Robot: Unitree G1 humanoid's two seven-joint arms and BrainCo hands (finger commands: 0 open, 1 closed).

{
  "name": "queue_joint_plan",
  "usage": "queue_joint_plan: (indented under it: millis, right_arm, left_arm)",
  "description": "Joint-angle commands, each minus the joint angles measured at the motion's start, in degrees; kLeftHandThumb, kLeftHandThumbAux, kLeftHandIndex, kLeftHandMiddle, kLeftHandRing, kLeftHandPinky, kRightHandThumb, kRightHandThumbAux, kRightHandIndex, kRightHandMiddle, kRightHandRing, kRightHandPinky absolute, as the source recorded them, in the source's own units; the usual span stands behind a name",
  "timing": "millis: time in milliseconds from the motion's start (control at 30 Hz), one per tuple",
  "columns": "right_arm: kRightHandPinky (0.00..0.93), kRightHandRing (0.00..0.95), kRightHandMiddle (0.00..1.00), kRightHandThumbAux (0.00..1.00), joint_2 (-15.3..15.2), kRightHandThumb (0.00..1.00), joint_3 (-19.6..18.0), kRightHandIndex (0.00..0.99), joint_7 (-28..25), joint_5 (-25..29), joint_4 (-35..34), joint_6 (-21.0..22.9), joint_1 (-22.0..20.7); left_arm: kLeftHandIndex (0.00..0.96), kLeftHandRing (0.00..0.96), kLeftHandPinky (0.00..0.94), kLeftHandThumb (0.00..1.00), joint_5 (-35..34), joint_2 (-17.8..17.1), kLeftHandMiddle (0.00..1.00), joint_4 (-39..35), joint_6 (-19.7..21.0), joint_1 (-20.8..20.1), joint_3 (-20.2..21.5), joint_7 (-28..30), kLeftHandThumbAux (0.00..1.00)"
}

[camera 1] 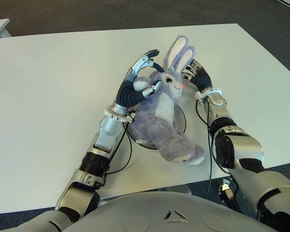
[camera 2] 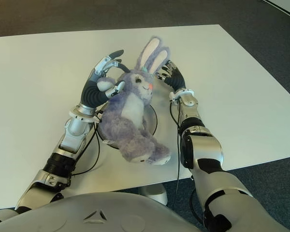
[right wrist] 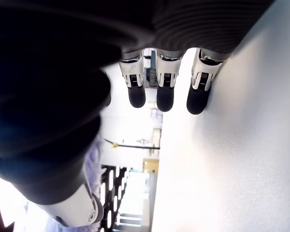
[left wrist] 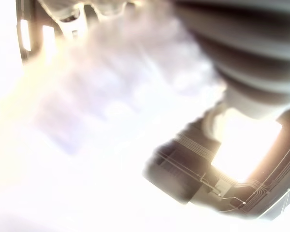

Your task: Put the doll into the plate.

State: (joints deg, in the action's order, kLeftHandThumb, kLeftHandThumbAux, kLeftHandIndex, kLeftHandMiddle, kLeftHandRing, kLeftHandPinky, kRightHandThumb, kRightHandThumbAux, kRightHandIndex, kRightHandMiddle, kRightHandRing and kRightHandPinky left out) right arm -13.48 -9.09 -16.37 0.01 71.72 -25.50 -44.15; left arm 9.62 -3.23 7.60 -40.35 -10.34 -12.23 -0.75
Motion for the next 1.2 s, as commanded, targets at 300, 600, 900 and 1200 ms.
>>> queue_joint_plan:
  millis: [300,600,900,1200]
  right_arm:
    - [0.116,0.076,0.070,0.824,2.1,0.324,0.0,0.045,-0.4,-0.3,4.3,3.6,8.0]
    - [0.094,0.065,0.057,0.808,2.2,0.285,-0.3,0.042,-0.6,-0.3,4.3,3.7,8.0]
    - [0.076,0.059,0.046,0.774,2.0,0.202,0.2,0.029,-0.1,-1.0,4.3,3.7,8.2]
    - [0.074,0.061,0.048,0.770,1.9,0.190,0.6,0.025,0.4,-1.1,4.3,3.8,8.2]
  left_arm:
    - [0.113,0.121,0.106,0.342,1.8,-0.1,0.162,1.0,2.1,3.7,0.1,0.0,0.547]
    - [0.103,0.112,0.098,0.330,2.3,0.0,0.150,0.8,3.2,3.9,0.4,-0.3,0.561]
    - [0.103,0.103,0.097,0.308,2.7,0.1,0.140,1.4,2.9,3.6,0.6,-0.6,0.569]
    - [0.109,0.106,0.095,0.289,3.4,0.3,0.148,2.3,2.2,3.0,1.0,-1.3,0.567]
